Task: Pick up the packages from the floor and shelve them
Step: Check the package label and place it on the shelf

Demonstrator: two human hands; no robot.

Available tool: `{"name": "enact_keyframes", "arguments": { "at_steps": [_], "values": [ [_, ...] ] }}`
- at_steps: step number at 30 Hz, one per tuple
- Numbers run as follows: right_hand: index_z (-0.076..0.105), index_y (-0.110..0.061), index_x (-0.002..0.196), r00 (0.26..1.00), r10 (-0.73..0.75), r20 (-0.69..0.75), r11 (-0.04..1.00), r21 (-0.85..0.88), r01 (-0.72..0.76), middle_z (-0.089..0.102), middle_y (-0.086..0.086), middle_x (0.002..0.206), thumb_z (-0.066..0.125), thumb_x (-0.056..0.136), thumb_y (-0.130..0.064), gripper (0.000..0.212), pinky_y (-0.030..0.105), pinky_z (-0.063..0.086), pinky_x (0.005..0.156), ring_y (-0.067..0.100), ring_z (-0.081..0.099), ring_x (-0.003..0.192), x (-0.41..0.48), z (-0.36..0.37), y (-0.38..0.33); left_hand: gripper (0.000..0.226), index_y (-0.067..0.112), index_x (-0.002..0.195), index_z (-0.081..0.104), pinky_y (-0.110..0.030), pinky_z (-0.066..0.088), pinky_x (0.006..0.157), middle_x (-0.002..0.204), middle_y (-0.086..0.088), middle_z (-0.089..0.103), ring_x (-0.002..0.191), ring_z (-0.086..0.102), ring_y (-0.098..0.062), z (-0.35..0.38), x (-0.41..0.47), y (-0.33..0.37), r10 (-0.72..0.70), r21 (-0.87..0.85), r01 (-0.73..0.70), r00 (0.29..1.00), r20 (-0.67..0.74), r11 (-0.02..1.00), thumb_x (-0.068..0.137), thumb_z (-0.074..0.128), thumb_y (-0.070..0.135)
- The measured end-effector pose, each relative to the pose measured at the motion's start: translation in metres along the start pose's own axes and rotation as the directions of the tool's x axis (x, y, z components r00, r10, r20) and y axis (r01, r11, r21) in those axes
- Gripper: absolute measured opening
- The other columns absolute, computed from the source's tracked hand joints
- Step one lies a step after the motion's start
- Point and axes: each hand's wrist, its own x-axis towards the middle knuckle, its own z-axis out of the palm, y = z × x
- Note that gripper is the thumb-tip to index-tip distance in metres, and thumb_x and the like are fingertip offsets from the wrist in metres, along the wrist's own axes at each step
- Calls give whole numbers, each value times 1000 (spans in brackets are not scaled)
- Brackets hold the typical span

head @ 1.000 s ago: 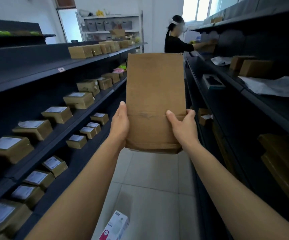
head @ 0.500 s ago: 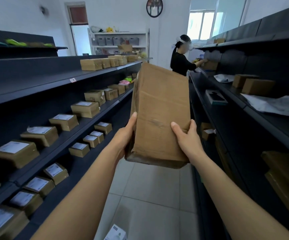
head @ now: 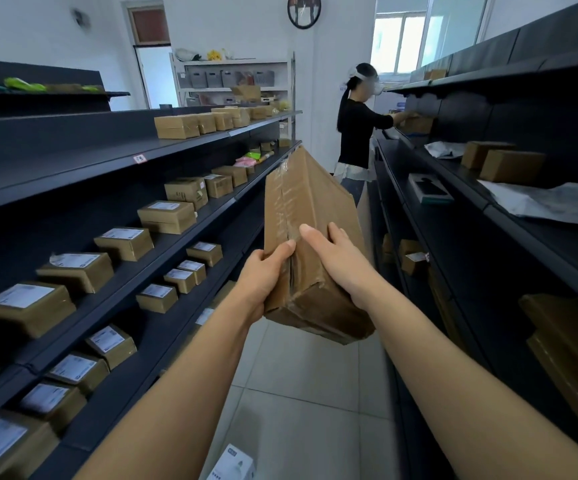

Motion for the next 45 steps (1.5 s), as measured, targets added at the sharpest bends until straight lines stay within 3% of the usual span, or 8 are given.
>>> {"name": "enact_keyframes", "arguments": {
  "at_steps": [10,15,20,28,32,36,40,45],
  "values": [
    [41,-22,144,995,92,45,939,329,-102,61,5,129,44,100,-37,47,44,50,99,24,62,111,4,-16,18,35,24,98,57,-27,46,61,98,1,65,86,64,-13,15,0,3,188,155,-180,982,-35,971,90,52,57],
    [37,-24,145,997,67,-39,949,310,-52,59,1,128,39,101,-41,47,40,50,97,22,60,111,0,-24,20,29,29,98,68,-37,56,79,97,1,71,93,67,-18,18,5,6,102,-41,-106,991,-87,994,100,40,33],
    [29,-25,147,997,47,-58,947,320,-26,55,2,132,39,101,-40,49,42,50,98,24,58,114,0,-29,14,15,26,96,70,-29,58,56,82,2,78,72,75,-14,19,7,3,58,-204,-49,997,40,978,95,56,29],
    [18,-30,152,989,67,-131,942,335,-19,44,-10,117,47,102,-27,58,13,47,49,2,56,79,-9,-28,31,98,24,149,32,-51,50,97,136,-16,57,115,61,-36,13,11,6,-206,123,181,950,236,976,72,53,81],
    [28,-30,150,992,41,-117,951,310,-3,52,-10,119,46,102,-22,52,13,51,55,3,60,87,-12,-22,33,88,24,111,62,-30,59,61,87,-7,79,79,76,-23,6,11,-3,-275,168,233,913,303,958,57,46,92],
    [27,-25,152,993,73,-97,947,319,-39,48,4,142,47,102,-21,54,34,56,87,21,61,109,-16,-21,33,78,21,109,68,-32,60,62,90,-9,79,81,76,-25,2,18,-15,-235,105,216,941,244,971,65,55,85],
    [22,-26,154,992,54,-118,946,324,-13,48,4,144,49,101,-20,60,33,55,85,21,61,110,-18,-22,32,59,14,108,70,-39,59,77,84,-7,79,88,74,-28,3,21,-25,-174,46,169,975,136,985,79,63,65],
    [25,-26,153,992,63,-113,924,382,-15,50,-3,124,46,102,-18,56,17,52,57,9,63,87,-18,-22,36,89,18,116,61,-41,56,73,103,-13,73,96,68,-32,-1,11,-17,-302,188,264,930,211,946,63,50,89]
  ]
}}
